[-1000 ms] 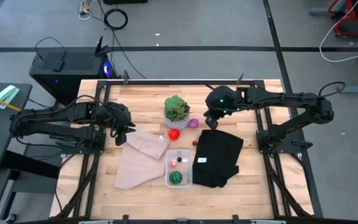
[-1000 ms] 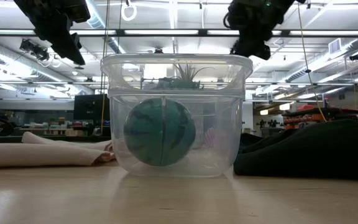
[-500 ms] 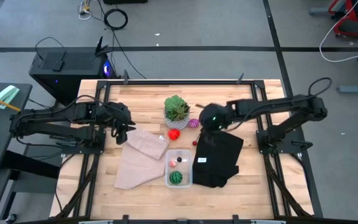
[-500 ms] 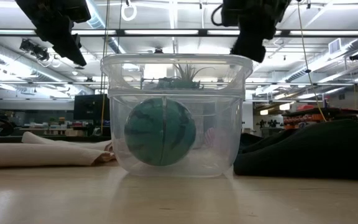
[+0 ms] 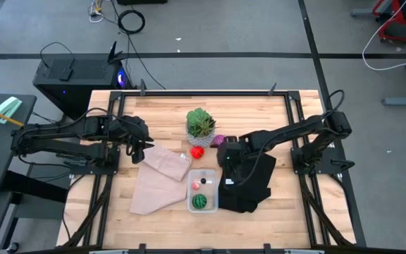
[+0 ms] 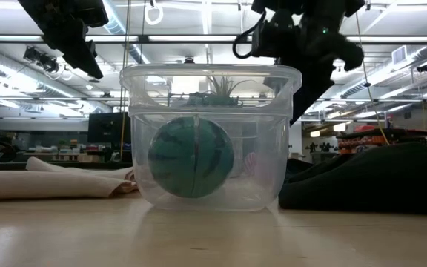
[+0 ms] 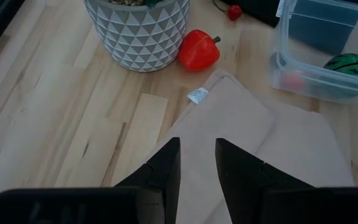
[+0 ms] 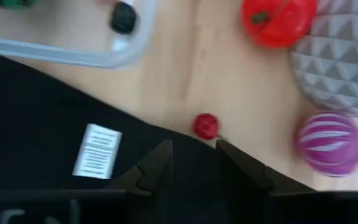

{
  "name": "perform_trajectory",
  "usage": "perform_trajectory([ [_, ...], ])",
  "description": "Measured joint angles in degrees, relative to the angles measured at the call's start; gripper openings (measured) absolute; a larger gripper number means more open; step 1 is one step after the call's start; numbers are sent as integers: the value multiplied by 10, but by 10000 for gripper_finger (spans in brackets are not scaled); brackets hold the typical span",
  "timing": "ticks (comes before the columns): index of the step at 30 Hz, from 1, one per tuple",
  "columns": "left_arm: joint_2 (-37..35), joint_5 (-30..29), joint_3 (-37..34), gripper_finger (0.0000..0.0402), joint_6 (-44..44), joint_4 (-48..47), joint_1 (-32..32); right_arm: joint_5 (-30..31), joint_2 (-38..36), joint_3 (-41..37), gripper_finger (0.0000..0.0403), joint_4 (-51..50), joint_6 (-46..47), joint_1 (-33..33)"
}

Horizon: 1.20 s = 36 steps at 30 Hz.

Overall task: Pick and placing Produce into tupperware
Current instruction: Put the red cherry into the transparent container

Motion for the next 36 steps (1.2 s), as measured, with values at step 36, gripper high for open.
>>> perform_trajectory([
  [36, 3, -11, -16, 107, -4, 13, 0, 18, 72, 0, 227, 41, -48, -19],
])
